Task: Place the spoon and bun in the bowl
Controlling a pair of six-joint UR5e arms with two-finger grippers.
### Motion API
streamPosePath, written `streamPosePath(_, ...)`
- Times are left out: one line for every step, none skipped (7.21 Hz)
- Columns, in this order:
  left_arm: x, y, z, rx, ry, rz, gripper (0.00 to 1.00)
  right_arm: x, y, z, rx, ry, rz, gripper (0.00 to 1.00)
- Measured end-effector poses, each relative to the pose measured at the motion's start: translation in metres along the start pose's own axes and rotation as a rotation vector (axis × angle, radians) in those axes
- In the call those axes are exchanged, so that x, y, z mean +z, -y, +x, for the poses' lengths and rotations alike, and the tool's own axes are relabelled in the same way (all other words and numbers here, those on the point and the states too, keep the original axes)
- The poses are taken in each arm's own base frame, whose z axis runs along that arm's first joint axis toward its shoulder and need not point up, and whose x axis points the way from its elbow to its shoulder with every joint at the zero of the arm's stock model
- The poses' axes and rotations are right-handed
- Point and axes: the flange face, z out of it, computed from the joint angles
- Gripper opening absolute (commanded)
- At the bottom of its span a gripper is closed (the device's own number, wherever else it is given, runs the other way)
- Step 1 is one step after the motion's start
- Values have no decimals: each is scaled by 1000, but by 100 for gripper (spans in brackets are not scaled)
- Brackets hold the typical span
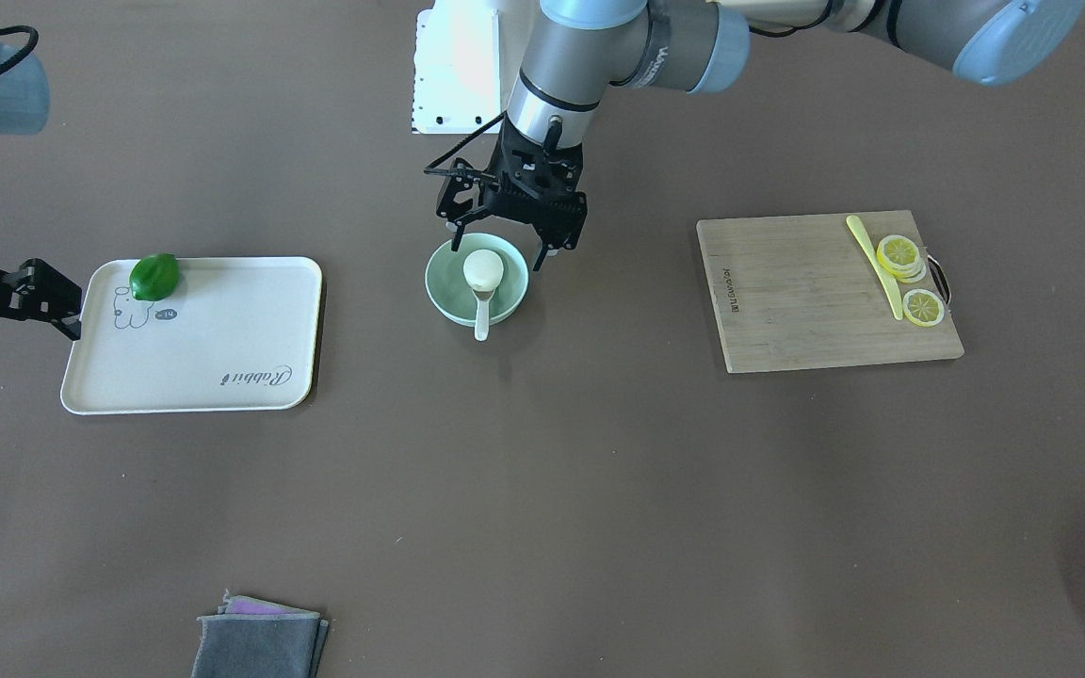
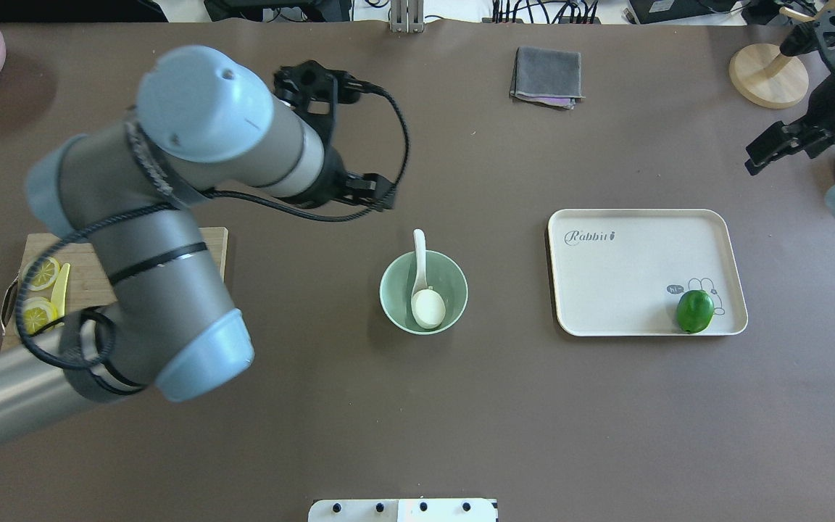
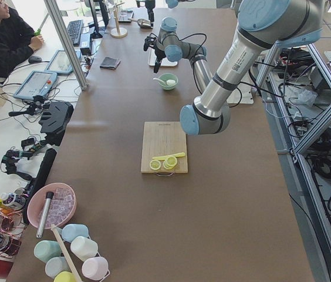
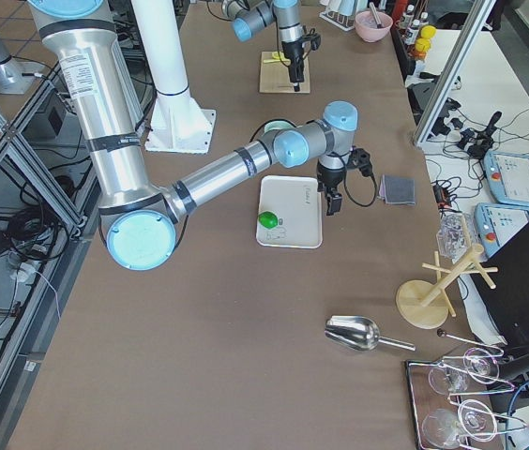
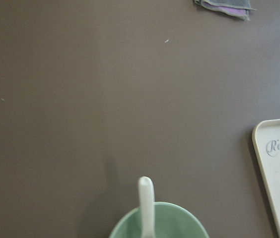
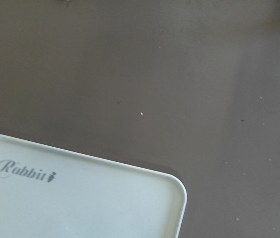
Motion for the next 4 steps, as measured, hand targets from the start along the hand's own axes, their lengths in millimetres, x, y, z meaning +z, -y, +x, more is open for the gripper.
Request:
streamPosePath(-22,9,-83,80,59,-14,98,2,-12,31,-21,-15,-14,100)
streamPosePath(-43,15,-181,145,116,-26,98,3,-22,59,-28,-24,-25,100)
streamPosePath(-65,18,-271,177,169,-20,98,7,-31,82,-14,-27,-37,100)
streamPosePath(-88,17,-356,188,220,-8,98,12,-40,100,5,-27,-44,100)
